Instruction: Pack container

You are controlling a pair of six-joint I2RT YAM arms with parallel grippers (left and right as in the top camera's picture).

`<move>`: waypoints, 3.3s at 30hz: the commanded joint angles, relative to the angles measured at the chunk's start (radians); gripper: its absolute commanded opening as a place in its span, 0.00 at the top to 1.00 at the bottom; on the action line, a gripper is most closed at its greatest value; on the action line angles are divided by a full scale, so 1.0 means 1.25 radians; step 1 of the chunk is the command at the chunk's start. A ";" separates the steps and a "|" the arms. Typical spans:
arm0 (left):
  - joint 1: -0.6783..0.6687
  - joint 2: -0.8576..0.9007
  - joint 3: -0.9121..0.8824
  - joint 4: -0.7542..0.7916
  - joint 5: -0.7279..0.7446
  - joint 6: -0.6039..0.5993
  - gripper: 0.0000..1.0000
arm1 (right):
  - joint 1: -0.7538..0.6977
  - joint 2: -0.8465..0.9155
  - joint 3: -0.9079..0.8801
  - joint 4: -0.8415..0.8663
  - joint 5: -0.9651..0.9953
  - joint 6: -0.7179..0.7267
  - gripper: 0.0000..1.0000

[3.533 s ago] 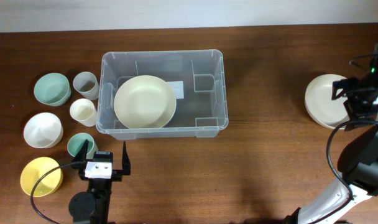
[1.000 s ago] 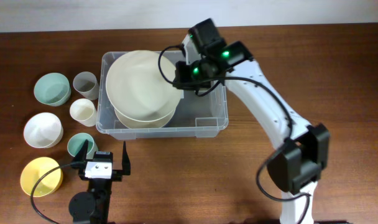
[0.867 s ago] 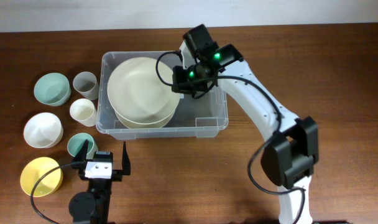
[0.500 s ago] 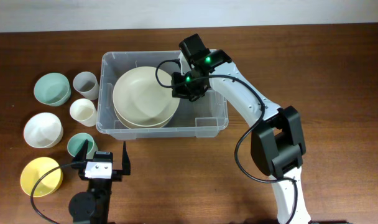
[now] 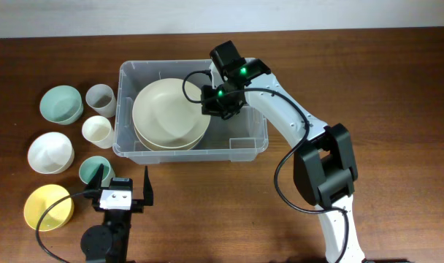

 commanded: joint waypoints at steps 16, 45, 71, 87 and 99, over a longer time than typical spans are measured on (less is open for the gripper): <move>0.005 -0.005 -0.002 -0.005 -0.003 0.010 0.00 | 0.031 0.014 -0.004 0.011 0.001 0.006 0.88; 0.005 -0.005 -0.002 -0.005 -0.003 0.010 0.00 | -0.108 -0.078 0.660 -0.369 0.536 -0.095 0.01; 0.005 -0.005 -0.002 -0.005 -0.003 0.010 0.00 | -0.729 -0.106 0.166 -0.468 0.424 0.020 0.01; 0.005 -0.005 -0.002 0.005 0.008 0.009 0.00 | -0.728 -0.106 0.040 -0.365 0.415 0.019 0.01; 0.019 0.023 0.062 0.284 0.020 0.029 0.00 | -0.728 -0.106 0.040 -0.365 0.415 0.019 0.01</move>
